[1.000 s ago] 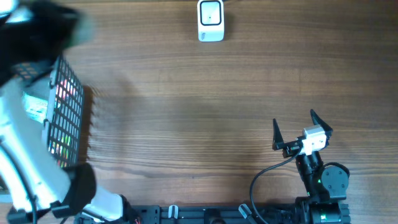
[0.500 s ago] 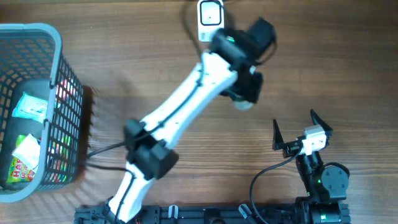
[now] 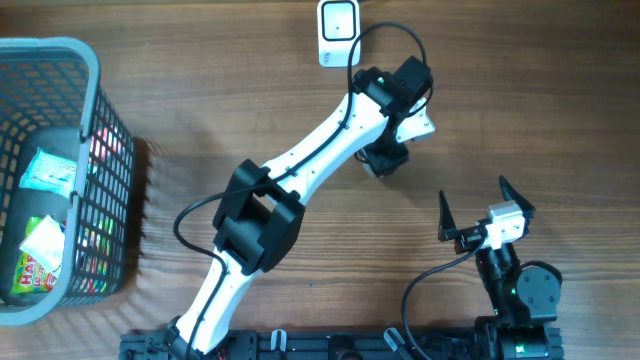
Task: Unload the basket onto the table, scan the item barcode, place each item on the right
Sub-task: 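Carry the jar with the left gripper and set it on the table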
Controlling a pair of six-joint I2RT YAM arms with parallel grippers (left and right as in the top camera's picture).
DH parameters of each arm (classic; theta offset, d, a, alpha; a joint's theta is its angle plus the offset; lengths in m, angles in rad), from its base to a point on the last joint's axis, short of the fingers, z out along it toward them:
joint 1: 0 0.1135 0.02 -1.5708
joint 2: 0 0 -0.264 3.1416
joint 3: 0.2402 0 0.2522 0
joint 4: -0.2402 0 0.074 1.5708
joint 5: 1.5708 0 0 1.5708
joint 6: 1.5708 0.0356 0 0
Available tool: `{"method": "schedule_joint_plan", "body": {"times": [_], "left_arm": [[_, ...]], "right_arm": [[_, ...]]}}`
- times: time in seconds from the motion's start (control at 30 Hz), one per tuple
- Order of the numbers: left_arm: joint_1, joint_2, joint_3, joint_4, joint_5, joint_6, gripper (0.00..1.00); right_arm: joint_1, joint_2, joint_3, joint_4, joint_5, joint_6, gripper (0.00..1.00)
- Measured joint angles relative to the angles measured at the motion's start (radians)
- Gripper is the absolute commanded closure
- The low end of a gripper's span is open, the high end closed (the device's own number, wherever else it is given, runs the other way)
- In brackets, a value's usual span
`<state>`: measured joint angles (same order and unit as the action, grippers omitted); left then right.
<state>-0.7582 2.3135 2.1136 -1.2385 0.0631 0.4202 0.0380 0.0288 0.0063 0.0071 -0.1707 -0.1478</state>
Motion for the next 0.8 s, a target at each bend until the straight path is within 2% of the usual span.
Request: {"method": "schedule_joint_plan", "body": {"times": [0.1,0.23,0.27,0.3,0.43,0.6,0.67,0.8], "left_arm": [[0.008,0.003,-0.089,0.084,-0.007,0.135,0.31],[0.009,0.004,-0.151,0.108,-0.01,0.407,0.25],[0.008,0.004,-0.151,0.108,-0.01,0.454,0.08],[0.008,0.004,-0.151,0.111,-0.011,0.515,0.0],[0.008,0.004,-0.151,0.114,-0.044,0.711,0.0],[0.008,0.004,-0.151,0.114,-0.243,0.796,0.0],[0.005,0.003,-0.151,0.107,-0.33,0.807,0.0],[-0.011,-0.034,-0.155,0.087,-0.4,0.789,0.0]], "right_arm": [[0.0,0.0,0.0,0.0,0.0,0.0,0.01],[0.0,0.0,0.0,0.0,0.0,0.0,0.0],[0.0,0.0,0.0,0.0,0.0,0.0,0.0],[0.0,0.0,0.0,0.0,0.0,0.0,0.0],[0.0,0.0,0.0,0.0,0.0,0.0,0.0],[0.0,0.0,0.0,0.0,0.0,0.0,0.0],[0.0,0.0,0.0,0.0,0.0,0.0,0.0],[0.0,0.0,0.0,0.0,0.0,0.0,0.0]]}}
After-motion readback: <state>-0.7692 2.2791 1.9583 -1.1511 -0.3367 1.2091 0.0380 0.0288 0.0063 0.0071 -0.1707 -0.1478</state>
